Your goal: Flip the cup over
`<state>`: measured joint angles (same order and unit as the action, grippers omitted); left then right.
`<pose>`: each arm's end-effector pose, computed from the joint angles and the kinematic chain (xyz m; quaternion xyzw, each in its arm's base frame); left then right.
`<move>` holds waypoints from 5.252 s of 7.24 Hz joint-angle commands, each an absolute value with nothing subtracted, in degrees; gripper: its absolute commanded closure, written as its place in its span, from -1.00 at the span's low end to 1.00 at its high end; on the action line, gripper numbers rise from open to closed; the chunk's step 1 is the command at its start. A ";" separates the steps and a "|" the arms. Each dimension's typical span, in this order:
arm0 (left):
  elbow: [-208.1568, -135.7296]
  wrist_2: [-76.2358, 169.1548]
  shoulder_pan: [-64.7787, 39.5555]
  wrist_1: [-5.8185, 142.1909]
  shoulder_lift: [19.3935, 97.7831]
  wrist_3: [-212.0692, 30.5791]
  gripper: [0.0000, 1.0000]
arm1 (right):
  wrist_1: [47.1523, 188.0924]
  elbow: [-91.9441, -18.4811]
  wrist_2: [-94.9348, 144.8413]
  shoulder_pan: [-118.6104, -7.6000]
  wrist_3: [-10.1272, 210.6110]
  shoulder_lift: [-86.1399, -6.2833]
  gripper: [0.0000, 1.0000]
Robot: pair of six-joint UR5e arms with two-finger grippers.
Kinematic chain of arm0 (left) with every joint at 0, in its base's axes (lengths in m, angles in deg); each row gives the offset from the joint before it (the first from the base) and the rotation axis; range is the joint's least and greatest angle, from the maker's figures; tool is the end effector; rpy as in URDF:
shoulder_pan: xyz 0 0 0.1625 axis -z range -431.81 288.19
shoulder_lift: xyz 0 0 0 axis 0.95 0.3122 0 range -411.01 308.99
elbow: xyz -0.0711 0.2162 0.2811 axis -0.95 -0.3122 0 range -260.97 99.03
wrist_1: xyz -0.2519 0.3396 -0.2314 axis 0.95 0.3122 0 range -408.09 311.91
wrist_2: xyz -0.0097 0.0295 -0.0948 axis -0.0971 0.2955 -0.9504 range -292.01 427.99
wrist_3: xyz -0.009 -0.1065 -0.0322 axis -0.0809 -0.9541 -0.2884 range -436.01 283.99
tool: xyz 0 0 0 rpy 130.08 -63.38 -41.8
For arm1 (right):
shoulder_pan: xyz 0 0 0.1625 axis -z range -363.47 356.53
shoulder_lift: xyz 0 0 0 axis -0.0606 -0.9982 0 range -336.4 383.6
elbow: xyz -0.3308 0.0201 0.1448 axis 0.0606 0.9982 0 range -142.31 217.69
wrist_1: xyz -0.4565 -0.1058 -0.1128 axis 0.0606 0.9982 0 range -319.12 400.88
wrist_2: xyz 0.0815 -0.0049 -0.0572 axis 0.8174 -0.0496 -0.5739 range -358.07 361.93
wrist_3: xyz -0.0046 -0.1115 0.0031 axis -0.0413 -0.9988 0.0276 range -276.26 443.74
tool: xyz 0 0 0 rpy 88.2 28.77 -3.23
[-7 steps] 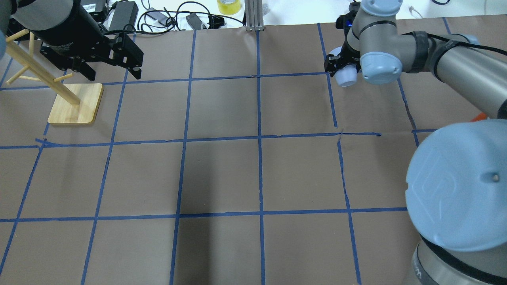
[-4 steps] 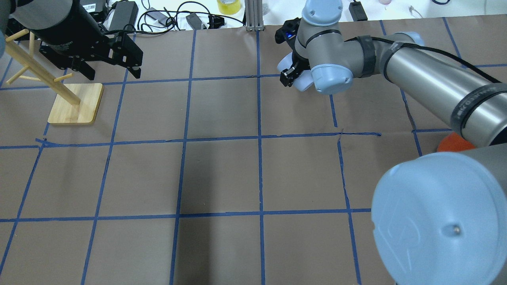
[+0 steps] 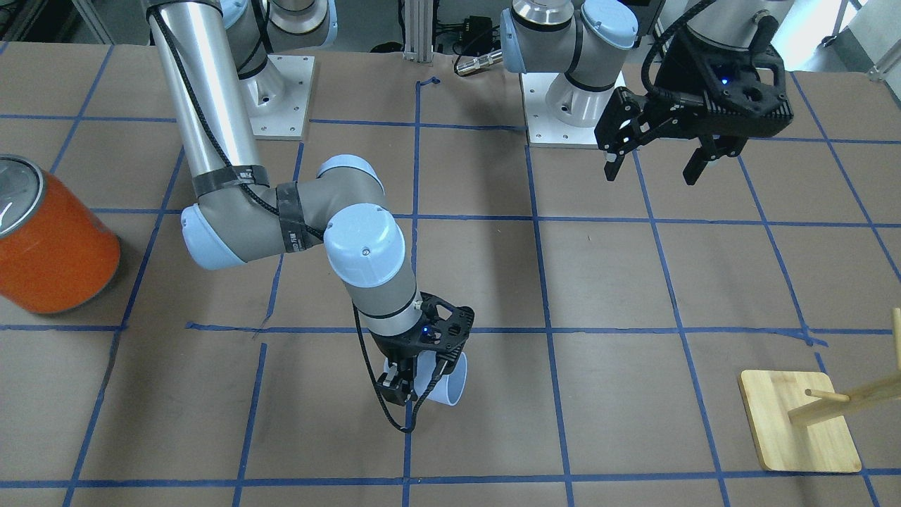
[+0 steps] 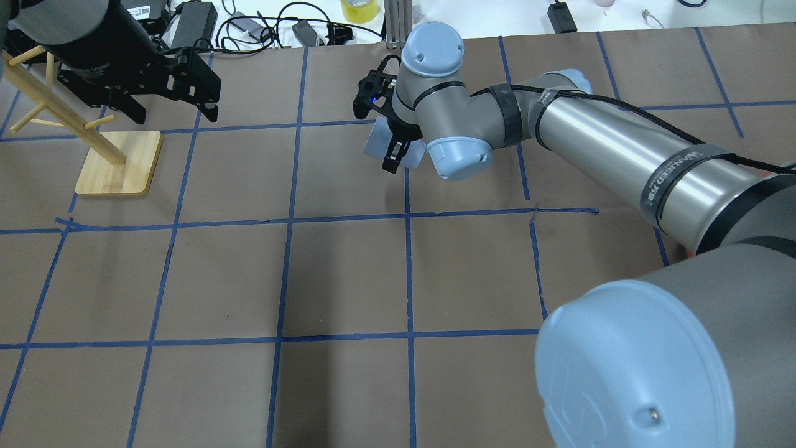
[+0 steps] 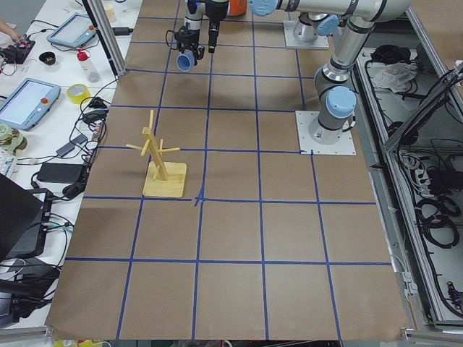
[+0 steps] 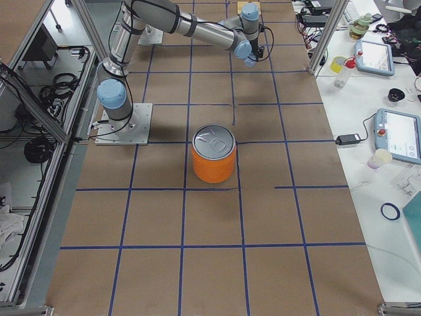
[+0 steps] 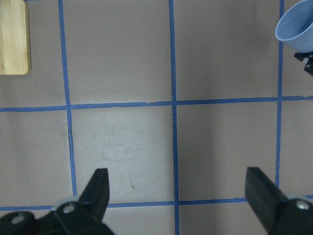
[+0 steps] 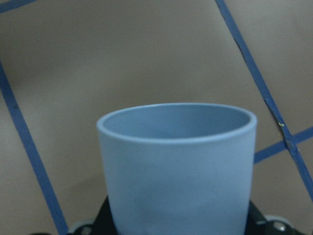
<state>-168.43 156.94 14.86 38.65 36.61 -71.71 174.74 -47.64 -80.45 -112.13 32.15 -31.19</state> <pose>-0.1026 -0.5680 0.4674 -0.0091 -0.9974 0.0719 0.0043 0.3737 -0.6442 0.1379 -0.5765 0.8062 -0.1296 0.0305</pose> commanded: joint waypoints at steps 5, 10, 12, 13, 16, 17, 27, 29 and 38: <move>-168.51 156.94 14.85 38.65 36.53 -71.71 -1.00 | 174.73 -47.73 -80.86 -117.47 21.52 -27.92 -0.15; -168.60 156.85 14.85 38.57 36.53 -71.80 -1.00 | 174.65 -47.65 -79.90 -117.47 20.55 -27.47 -1.00; -168.60 156.85 14.94 38.39 36.53 -72.23 -1.00 | 174.65 -47.56 -79.98 -117.47 21.16 -27.73 -1.00; -168.60 156.94 14.94 38.48 36.53 -72.15 -1.00 | 174.56 -47.56 -80.85 -117.38 22.47 -29.30 -1.00; -168.51 156.85 15.03 38.22 36.45 -72.15 -1.00 | 170.62 -48.78 -82.26 -115.90 38.40 -36.75 -1.00; -168.60 156.85 14.77 38.22 36.53 -71.71 -1.00 | 165.82 -48.96 -84.79 -114.15 44.83 -40.18 -1.00; -178.51 141.62 13.89 22.18 44.15 -72.32 -1.00 | 127.58 -50.02 -94.37 -92.15 81.82 -62.89 -1.00; -179.41 133.59 13.89 17.39 50.13 -72.41 -1.00 | 127.88 -49.67 -94.22 -92.42 85.41 -62.71 -1.00; -182.66 119.51 13.89 3.15 66.67 -71.79 -1.00 | 129.56 -48.53 -91.73 -91.98 84.53 -64.21 -1.00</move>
<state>-182.56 121.41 13.89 3.32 65.56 -71.73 129.53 -48.44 -88.12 -92.09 84.70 -63.97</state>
